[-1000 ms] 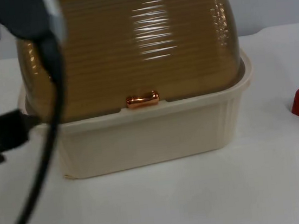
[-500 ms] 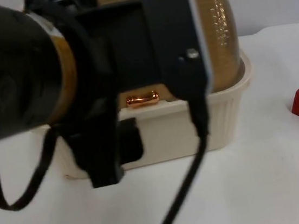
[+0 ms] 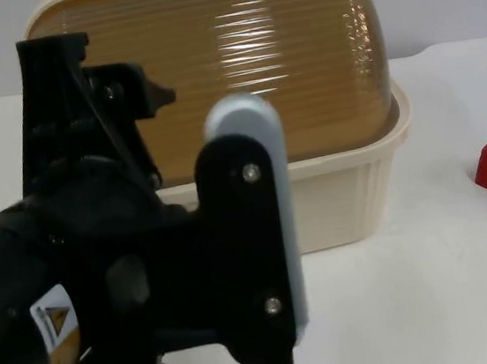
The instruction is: Open the box lid with the left hand, place the block into the box with the right hand, then close the box lid with the left hand.
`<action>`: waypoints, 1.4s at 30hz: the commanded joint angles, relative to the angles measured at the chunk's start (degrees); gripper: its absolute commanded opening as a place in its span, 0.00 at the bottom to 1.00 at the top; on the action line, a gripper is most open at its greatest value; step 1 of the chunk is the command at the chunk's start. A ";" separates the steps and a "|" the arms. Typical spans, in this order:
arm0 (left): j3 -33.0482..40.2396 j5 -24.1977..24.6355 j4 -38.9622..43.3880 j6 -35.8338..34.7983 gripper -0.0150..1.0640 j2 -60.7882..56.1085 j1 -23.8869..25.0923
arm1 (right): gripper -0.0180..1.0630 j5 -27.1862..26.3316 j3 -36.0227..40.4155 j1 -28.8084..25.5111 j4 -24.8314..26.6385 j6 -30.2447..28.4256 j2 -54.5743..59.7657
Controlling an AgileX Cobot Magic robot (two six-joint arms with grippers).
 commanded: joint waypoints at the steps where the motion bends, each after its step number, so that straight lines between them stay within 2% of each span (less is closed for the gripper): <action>1: 0.14 0.71 1.97 -2.99 0.81 0.02 -0.52 | 0.99 -0.83 -0.39 -0.37 -0.53 0.10 -0.23; 6: 0.14 0.71 1.69 -3.39 0.81 0.02 -0.52 | 0.99 -0.83 -0.39 -0.37 -0.53 0.10 -0.23; 10: 0.14 0.32 0.84 -3.51 0.99 0.36 1.20 | 0.99 -0.83 -0.39 -0.37 -0.53 0.10 -0.23; 16: 0.14 -2.08 4.86 -3.51 0.99 2.58 7.01 | 0.99 -0.83 -0.39 -0.37 -0.53 0.10 -0.23; 23: -1.00 -4.40 4.86 -2.46 0.99 4.86 7.55 | 0.99 -0.82 -0.39 -0.37 -0.68 0.10 -0.23; 34: -1.09 -4.45 4.86 -5.05 0.99 8.29 7.55 | 0.99 -1.87 -0.39 -0.37 -0.68 -0.43 -0.23; 37: -1.68 -4.73 4.86 -6.15 0.94 8.29 7.55 | 0.99 -2.28 -0.39 -0.37 -0.68 -0.43 -0.23; 39: -2.41 -5.97 4.86 -6.52 0.82 8.29 7.55 | 0.99 -2.37 -0.39 -0.37 -0.68 -0.43 -0.23; 41: -3.64 -7.95 4.86 -6.52 0.61 8.29 7.55 | 0.99 -2.48 -0.39 -0.37 -0.68 -0.43 -0.23; 42: -3.64 -7.95 4.86 -6.52 0.61 8.29 7.55 | 0.99 -2.48 -0.39 -0.37 -0.68 -0.43 -0.23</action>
